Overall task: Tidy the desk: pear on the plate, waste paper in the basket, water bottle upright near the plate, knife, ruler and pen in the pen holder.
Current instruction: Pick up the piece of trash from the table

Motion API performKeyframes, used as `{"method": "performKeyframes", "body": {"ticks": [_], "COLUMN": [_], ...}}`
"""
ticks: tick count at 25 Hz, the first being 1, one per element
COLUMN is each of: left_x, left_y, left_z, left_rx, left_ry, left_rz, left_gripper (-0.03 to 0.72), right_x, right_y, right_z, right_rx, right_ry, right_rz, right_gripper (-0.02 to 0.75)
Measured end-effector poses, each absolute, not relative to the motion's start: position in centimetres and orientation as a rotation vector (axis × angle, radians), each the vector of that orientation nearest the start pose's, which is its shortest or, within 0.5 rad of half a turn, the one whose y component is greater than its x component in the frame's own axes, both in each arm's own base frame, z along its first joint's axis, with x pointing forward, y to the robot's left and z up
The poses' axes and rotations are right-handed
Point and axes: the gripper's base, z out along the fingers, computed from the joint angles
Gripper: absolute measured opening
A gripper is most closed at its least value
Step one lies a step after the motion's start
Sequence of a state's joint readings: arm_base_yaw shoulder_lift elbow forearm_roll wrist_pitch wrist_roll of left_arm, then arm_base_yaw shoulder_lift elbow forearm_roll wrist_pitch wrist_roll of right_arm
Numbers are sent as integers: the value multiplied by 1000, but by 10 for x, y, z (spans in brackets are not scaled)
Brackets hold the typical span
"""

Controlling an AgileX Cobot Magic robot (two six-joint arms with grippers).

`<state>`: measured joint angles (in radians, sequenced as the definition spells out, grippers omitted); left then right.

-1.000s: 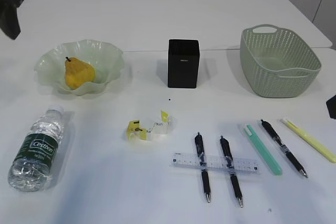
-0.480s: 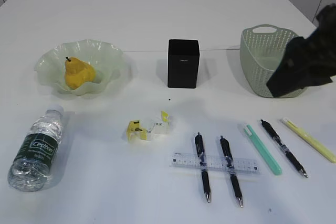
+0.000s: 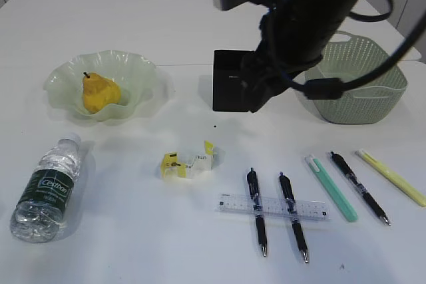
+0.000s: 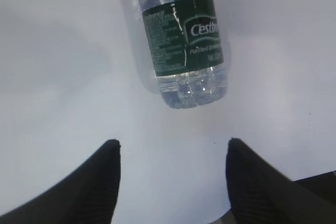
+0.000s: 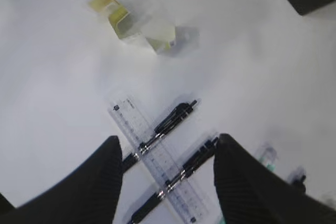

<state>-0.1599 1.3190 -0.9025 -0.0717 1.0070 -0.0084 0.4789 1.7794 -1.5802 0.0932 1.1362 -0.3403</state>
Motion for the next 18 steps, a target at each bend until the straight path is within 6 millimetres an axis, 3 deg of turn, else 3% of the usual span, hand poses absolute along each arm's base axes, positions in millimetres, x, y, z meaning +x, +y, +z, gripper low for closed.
{"method": "performKeyframes", "body": {"ticks": [6,13,18], "left_x": [231,231,222], "left_y": [-43,-43,-42], "left_z": [255,255,270], "left_rx": [169,165,163], "left_ry": [2870,2866,2809], "left_rz": [-127,-135,-144], "left_gripper": [447,447,447], "right_x": [359,367,364], "right_y": [205,212,234], "right_z": [258,245,231], "right_rx": [-1266,-1534,-1680], "right_ry": [2590,2414,2299], "right_rz": [140,103,93], "right_gripper": [413,412,412]}}
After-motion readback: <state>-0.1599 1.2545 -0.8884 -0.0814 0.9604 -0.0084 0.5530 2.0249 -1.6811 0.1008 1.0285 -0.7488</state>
